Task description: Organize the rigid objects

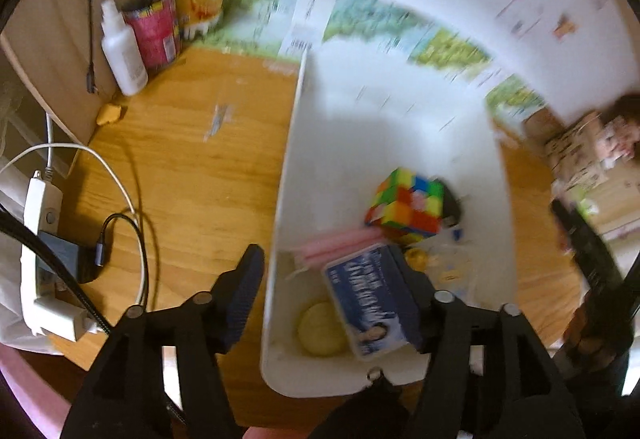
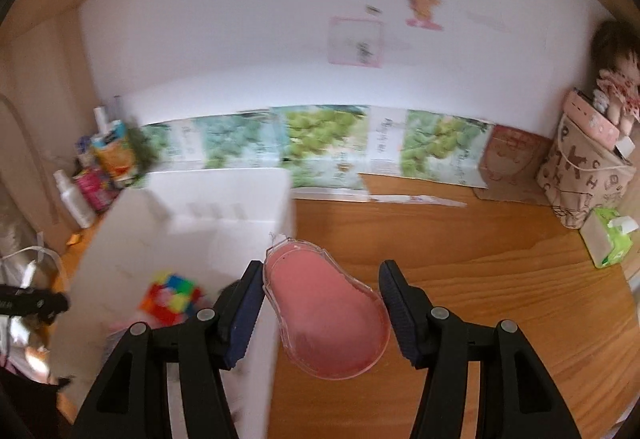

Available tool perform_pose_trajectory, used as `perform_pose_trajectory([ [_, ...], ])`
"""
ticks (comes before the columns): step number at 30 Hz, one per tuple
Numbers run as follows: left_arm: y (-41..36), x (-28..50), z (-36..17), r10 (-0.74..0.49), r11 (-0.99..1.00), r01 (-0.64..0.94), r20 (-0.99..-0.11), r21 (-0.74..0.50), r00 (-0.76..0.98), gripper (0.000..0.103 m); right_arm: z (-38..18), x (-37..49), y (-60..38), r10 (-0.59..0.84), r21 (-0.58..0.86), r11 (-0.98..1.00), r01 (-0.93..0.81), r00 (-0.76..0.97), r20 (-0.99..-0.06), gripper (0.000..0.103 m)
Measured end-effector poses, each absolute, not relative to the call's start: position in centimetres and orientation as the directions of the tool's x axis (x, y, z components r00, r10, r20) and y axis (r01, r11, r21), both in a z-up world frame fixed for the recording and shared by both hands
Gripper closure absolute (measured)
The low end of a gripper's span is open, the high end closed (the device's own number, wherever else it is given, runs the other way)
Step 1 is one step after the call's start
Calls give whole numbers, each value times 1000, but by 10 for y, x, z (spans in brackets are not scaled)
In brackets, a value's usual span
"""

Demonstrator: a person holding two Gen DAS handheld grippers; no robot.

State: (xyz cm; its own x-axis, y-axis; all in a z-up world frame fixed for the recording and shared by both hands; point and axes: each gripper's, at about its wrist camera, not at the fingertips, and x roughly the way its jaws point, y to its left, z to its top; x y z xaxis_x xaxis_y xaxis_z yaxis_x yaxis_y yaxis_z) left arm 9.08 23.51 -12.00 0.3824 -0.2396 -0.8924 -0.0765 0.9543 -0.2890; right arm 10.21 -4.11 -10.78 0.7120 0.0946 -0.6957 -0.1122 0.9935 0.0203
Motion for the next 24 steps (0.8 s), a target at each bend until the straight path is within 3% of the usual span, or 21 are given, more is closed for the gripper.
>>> perform_pose_trajectory([
  [4,233,73,-108,-219,958,-66,-857,-280,466,19,-101,78,-16,154,59,986,-156,716,-680,44],
  [7,235,62,-105,-218,956,-76,-857,-285,467,19,-102,65,1,216,108,975,-196,701,-680,44],
  [9,236,48,-98,-212,953,-86,-845,-289,491,19,-103,59,11,243,123,968,-219,688,-684,50],
  [17,229,19,-77,-189,955,-85,-804,-284,563,19,-99,50,46,342,151,931,-331,652,-677,50],
  [19,224,15,-72,-182,958,-76,-794,-275,580,17,-96,48,47,372,177,920,-349,639,-673,48],
  [21,213,11,-62,-145,969,-69,-777,-235,613,17,-94,45,45,393,188,911,-368,631,-669,37],
  [24,198,6,-49,-118,974,-72,-748,-216,653,13,-89,38,37,408,182,901,-395,623,-667,33],
])
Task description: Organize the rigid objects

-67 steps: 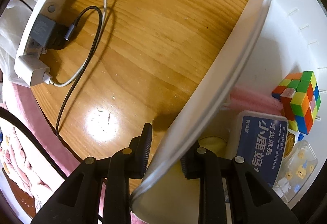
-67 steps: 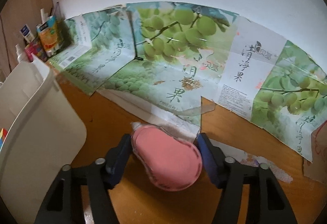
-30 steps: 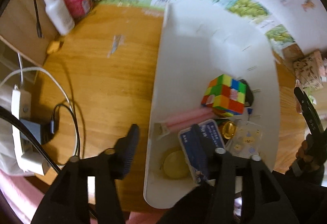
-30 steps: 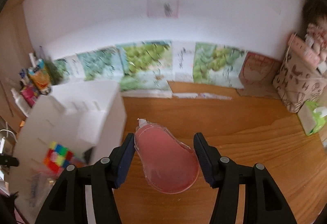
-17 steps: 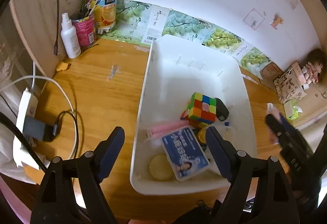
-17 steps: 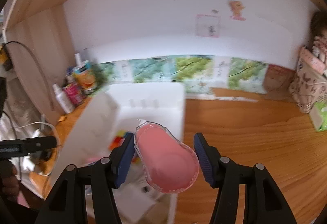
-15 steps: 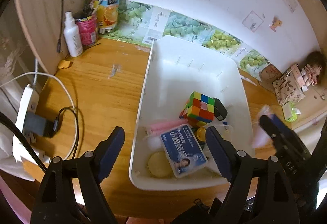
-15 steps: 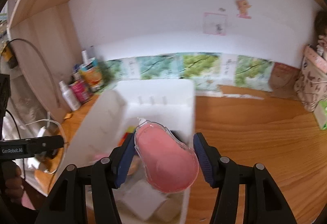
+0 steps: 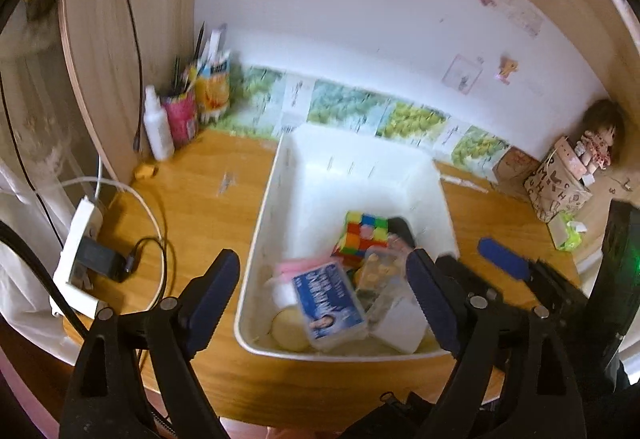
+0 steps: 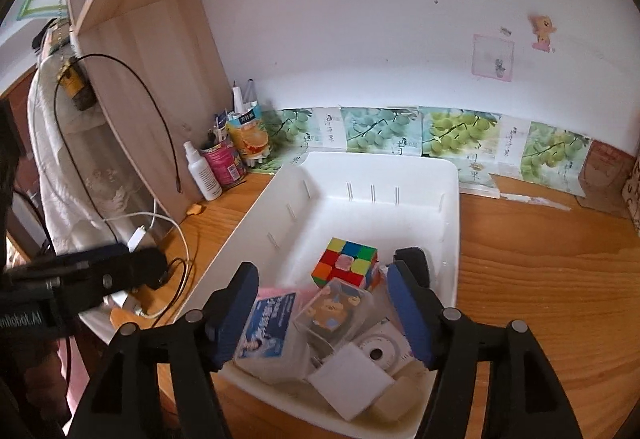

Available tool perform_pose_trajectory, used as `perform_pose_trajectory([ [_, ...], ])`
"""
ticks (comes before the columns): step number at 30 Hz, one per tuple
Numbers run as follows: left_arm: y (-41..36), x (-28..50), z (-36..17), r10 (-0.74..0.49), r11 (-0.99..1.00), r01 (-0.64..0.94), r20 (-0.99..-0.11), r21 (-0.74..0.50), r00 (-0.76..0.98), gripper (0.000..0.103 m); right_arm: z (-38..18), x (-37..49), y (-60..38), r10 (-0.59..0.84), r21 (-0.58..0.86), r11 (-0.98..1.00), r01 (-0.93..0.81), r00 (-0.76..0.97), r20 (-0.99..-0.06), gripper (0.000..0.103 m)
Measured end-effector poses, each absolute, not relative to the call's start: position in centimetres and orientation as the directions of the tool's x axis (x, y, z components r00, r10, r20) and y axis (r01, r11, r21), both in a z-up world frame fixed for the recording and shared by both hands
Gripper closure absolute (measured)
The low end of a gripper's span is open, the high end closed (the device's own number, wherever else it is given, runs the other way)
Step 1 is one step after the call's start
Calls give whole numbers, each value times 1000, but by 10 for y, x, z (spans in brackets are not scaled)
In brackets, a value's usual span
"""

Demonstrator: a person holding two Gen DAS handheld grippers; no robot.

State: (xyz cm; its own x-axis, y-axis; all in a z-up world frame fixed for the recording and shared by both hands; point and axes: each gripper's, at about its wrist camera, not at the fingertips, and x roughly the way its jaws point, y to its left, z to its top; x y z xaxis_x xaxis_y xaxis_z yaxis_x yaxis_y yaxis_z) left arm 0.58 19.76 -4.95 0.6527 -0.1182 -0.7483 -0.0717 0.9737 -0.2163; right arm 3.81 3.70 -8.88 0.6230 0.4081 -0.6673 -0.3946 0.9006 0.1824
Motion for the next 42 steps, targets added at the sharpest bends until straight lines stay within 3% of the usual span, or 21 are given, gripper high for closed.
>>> perform_pose_trajectory([
  [8,141,-15,-24,-92,981,-50,-673,-189,733,2,-65,10,-29,372,187,919,-347,608,-701,21],
  [26,69,-56,-29,-22,986,-105,-719,-131,695,1,-49,-52,-135,304,237,953,-190,598,-742,15],
  [28,64,-56,-27,-27,989,-87,-716,-122,698,1,-48,-59,-138,287,234,958,-167,612,-737,8],
  [29,62,-55,-27,-30,989,-82,-718,-121,696,1,-48,-61,-139,280,238,959,-153,618,-735,0],
  [42,72,-56,-19,-50,992,-44,-692,-118,720,1,-34,-74,-126,172,173,982,-72,707,-686,0],
])
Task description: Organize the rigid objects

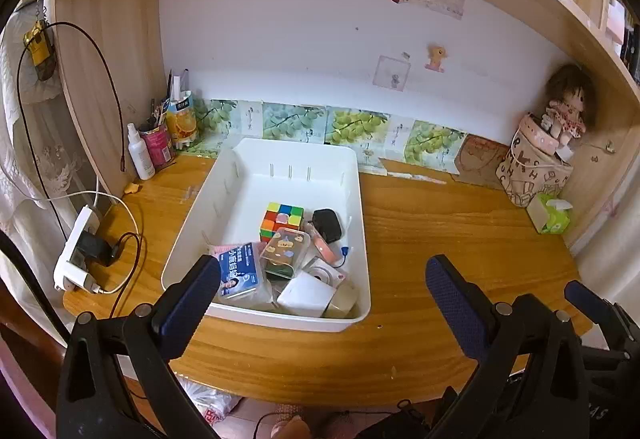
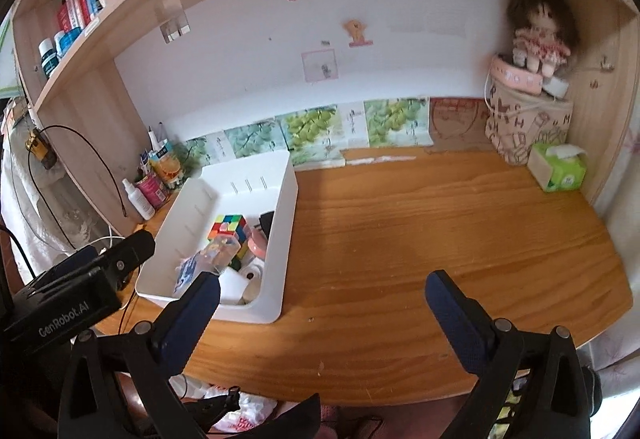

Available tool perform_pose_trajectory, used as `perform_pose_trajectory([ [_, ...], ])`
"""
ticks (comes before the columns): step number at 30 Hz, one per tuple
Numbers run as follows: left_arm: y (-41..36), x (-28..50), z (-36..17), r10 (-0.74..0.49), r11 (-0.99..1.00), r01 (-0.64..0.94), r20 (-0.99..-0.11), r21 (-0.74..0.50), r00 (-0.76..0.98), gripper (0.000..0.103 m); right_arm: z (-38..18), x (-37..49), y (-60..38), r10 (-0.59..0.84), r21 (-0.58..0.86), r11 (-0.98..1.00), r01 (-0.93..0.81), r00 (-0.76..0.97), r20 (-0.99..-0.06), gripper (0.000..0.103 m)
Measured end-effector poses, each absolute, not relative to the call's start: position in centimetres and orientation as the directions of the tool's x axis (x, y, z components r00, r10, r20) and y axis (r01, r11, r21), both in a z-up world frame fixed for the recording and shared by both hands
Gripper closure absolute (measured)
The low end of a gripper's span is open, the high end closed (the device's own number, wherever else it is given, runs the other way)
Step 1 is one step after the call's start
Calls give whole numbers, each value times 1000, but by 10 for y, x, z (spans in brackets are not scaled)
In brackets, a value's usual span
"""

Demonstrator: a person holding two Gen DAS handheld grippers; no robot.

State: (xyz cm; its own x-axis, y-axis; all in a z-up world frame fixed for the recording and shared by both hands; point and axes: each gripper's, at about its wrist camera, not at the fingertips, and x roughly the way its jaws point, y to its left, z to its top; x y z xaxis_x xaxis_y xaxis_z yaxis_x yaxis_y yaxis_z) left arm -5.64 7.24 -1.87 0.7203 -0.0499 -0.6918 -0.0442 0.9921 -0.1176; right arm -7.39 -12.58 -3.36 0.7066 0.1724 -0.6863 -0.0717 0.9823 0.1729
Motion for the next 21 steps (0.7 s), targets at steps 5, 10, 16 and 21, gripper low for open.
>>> perform_pose_trajectory([
  [5,77,-53,-22,-47,993,-42,-695,-111,718,1,-33,-75,-116,163,154,985,-78,715,-680,0],
  [10,80,-50,-22,-41,994,-41,-693,-102,720,1,-35,-72,-108,162,150,985,-80,708,-687,0],
  [16,78,-46,-20,-18,997,-38,-688,-66,726,1,-36,-71,-106,147,146,987,-63,712,-687,0],
  [21,79,-44,-18,-4,998,-40,-677,-50,736,1,-36,-69,-104,128,138,989,-44,712,-690,0],
])
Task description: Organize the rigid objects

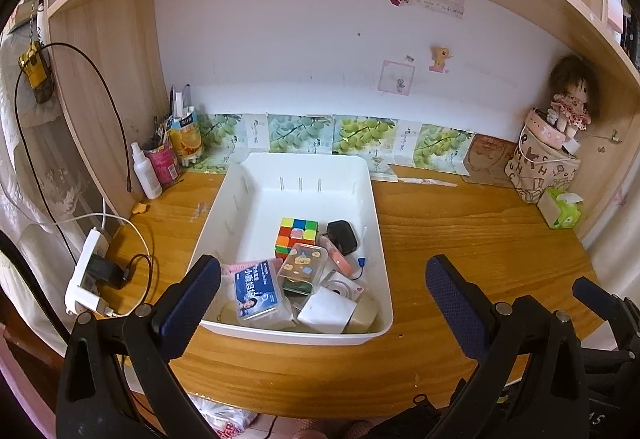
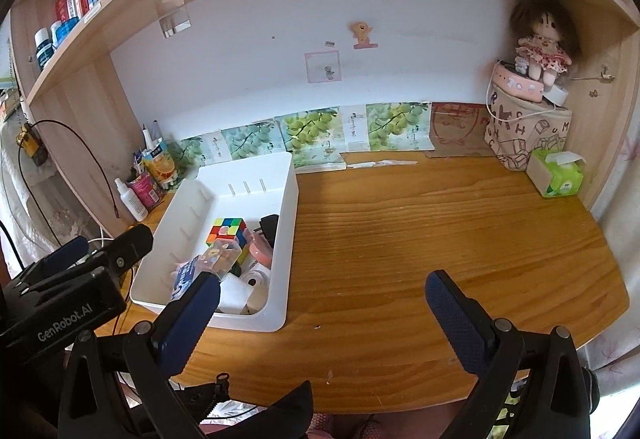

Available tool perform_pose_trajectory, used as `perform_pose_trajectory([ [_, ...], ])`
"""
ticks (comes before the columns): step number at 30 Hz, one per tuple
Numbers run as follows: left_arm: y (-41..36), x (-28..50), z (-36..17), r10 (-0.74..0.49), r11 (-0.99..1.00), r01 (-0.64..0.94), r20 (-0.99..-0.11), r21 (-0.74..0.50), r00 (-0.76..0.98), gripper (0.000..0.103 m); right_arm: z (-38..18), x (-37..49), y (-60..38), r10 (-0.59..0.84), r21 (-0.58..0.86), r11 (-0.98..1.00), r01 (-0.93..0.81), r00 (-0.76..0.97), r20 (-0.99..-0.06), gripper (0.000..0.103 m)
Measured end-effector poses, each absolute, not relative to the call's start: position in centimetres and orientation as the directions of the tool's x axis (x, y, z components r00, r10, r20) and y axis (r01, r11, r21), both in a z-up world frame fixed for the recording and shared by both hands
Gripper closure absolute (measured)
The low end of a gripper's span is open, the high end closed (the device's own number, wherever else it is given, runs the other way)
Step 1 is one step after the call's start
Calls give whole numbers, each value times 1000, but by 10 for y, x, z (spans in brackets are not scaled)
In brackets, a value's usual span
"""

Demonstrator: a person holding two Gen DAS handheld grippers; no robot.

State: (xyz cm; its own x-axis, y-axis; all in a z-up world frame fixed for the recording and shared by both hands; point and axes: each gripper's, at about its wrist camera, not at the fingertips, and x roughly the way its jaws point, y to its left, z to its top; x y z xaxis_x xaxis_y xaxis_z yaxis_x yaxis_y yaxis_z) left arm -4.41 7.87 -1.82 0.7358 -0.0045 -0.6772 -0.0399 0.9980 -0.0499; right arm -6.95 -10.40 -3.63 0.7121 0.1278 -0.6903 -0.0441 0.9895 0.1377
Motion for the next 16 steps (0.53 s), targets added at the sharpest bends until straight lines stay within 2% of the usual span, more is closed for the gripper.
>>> perform_pose_trajectory([
  [16,73,-35,-23,-30,999,2,-690,-41,723,1,-45,-66,-104,65,106,994,19,676,-734,0],
])
